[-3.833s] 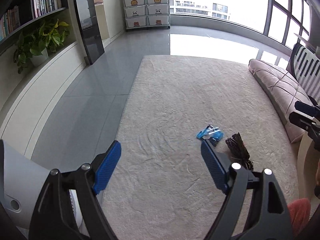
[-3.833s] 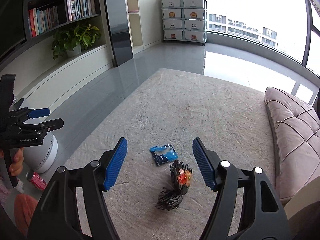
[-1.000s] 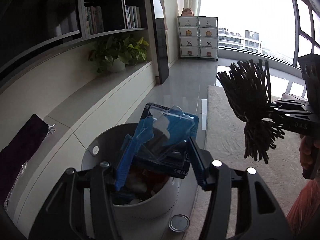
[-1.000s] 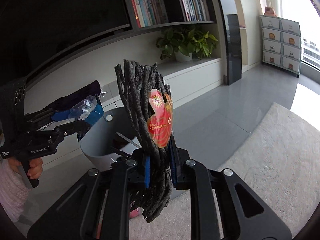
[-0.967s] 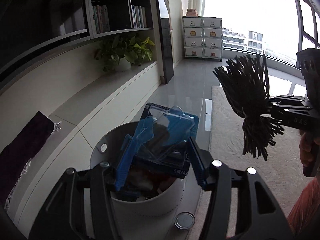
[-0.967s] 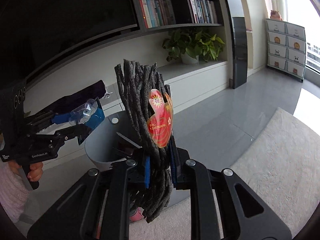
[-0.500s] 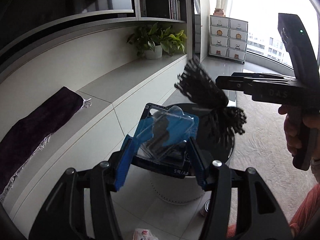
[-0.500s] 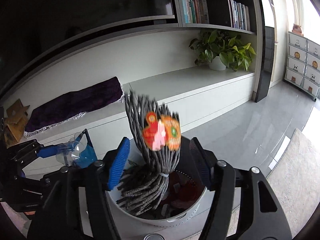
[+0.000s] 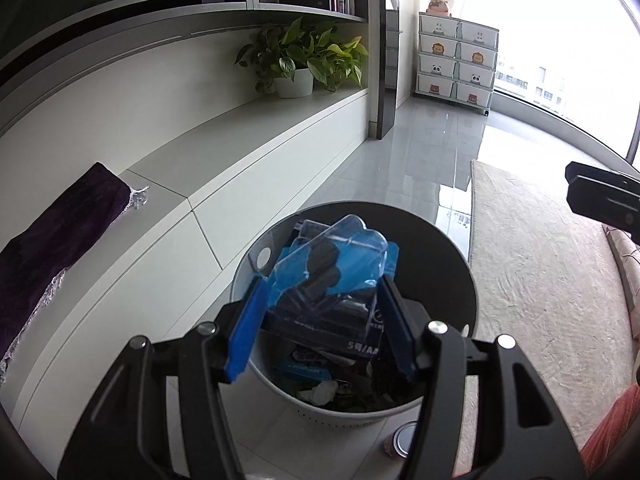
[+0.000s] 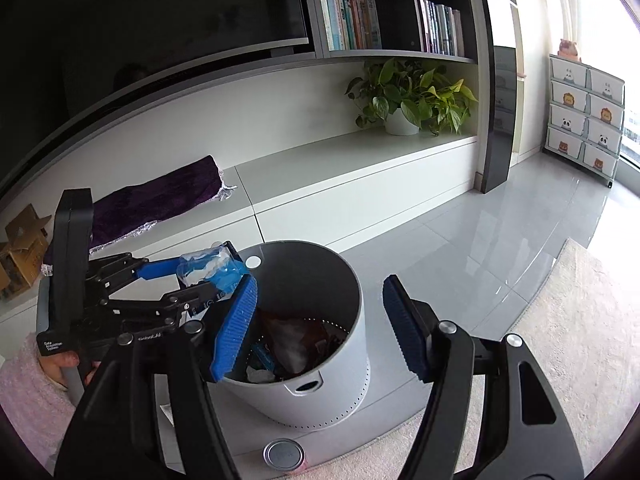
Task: Collect trash
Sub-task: 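Carry the packaging and dark bundle over the bin and release both, then grasp the wrapped cup on the floor with the left tool while the right tool grasps the red can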
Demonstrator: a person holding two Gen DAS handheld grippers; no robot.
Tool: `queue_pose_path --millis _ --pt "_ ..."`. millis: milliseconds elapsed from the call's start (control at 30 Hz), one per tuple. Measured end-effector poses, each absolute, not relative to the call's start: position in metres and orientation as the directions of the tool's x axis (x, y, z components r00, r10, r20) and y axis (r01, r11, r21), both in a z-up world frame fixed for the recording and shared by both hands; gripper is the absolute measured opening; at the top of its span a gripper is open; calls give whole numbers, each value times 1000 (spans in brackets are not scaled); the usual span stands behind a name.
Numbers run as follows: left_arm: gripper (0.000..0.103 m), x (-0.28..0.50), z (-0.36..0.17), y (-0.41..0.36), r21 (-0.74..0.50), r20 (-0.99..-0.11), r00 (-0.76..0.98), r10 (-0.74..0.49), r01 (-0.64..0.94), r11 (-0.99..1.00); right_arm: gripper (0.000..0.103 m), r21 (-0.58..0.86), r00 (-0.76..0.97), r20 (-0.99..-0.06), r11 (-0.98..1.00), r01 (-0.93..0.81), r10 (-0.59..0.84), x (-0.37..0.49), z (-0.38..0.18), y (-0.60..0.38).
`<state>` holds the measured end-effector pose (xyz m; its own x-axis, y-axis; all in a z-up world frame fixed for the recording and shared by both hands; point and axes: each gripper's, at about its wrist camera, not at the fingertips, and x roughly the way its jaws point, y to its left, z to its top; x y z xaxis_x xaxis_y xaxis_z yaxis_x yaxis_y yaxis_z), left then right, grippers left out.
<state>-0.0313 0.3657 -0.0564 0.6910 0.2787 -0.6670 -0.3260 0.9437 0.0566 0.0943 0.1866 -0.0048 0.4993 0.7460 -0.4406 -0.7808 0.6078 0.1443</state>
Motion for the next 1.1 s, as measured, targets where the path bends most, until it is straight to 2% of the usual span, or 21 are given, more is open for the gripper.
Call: queue_pose_path --millis 33,100,267,367,567,733,1100 --pt "61 -26 -58 364 63 -671 687 279 -322 945 63 154 496 -447 610 -777 745 95 -8 182" --pt "74 -20 -60 359 77 -668 685 292 -326 942 63 169 493 -455 615 -770 742 95 -14 173" --pt "75 -21 -58 353 78 -662 690 293 -326 942 63 186 486 -465 619 -763 740 91 -26 156" --pt "80 -34 -57 353 93 -655 687 314 -339 936 63 195 476 -470 613 -766 744 86 -33 151" --pt "82 -88 -65 367 113 -664 649 372 -405 907 71 203 448 -493 600 -774 746 64 -64 152" --pt "83 -147 -91 388 115 -703 573 421 -493 863 72 215 394 -557 585 -782 731 44 -108 165" --pt "83 -225 -203 394 116 -821 399 408 -583 804 72 235 308 -660 577 -782 686 10 -182 202"
